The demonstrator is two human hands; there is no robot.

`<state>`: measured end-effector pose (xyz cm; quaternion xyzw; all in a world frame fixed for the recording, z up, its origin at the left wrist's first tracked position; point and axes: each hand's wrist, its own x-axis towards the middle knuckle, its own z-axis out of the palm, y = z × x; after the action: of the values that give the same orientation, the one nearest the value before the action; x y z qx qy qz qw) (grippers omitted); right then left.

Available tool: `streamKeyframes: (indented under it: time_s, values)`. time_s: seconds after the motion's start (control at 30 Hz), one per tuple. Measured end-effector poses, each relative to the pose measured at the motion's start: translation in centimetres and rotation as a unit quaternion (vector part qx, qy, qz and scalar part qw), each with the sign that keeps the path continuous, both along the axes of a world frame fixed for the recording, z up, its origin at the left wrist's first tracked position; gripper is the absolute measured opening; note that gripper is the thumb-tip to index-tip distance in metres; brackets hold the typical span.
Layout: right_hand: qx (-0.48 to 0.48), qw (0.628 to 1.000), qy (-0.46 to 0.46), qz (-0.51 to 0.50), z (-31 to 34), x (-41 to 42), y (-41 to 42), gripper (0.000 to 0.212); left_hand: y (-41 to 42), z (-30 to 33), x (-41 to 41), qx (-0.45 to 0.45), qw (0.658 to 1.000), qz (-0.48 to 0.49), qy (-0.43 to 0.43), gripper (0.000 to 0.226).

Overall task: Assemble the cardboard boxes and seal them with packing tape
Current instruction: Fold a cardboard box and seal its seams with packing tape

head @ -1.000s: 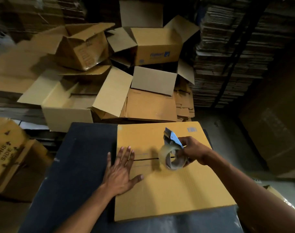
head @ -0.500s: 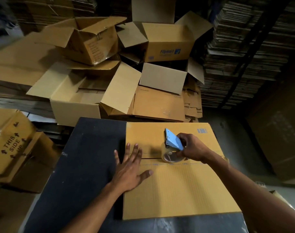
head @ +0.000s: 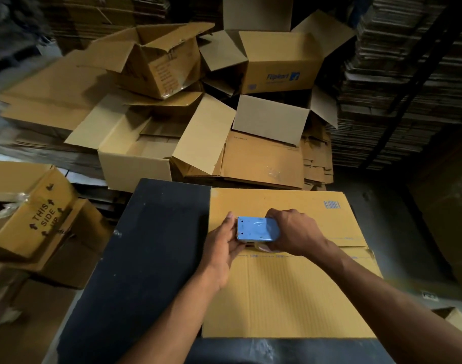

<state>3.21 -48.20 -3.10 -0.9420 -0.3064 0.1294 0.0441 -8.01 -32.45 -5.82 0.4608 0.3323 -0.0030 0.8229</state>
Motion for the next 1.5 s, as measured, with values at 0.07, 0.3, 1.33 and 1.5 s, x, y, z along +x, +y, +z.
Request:
streamKeyframes:
  time_s: [0.07, 0.3, 1.33, 1.5]
  values:
    - [0.009, 1.000, 0.012, 0.003, 0.4, 0.1, 0.0, 0.063, 0.4, 0.2, -0.2, -0.113, 0.993, 0.031, 0.017, 0.045]
    - [0.031, 0.999, 0.020, 0.034, 1.6, -0.7, 1.8, 0.062, 1.8, -0.1, -0.5, -0.087, 0.987, 0.108, 0.082, 0.022]
    - [-0.190, 0.974, -0.033, 0.119, 0.7, -0.8, 7.0, 0.047, 8.6, -11.0, -2.6, 0.078, 0.968, 0.201, 0.128, 0.047]
    - [-0.218, 0.967, -0.015, 0.131, 1.2, -0.6, 7.6, 0.049, 8.2, -12.0, -2.7, 0.061, 0.968, 0.204, 0.130, 0.041]
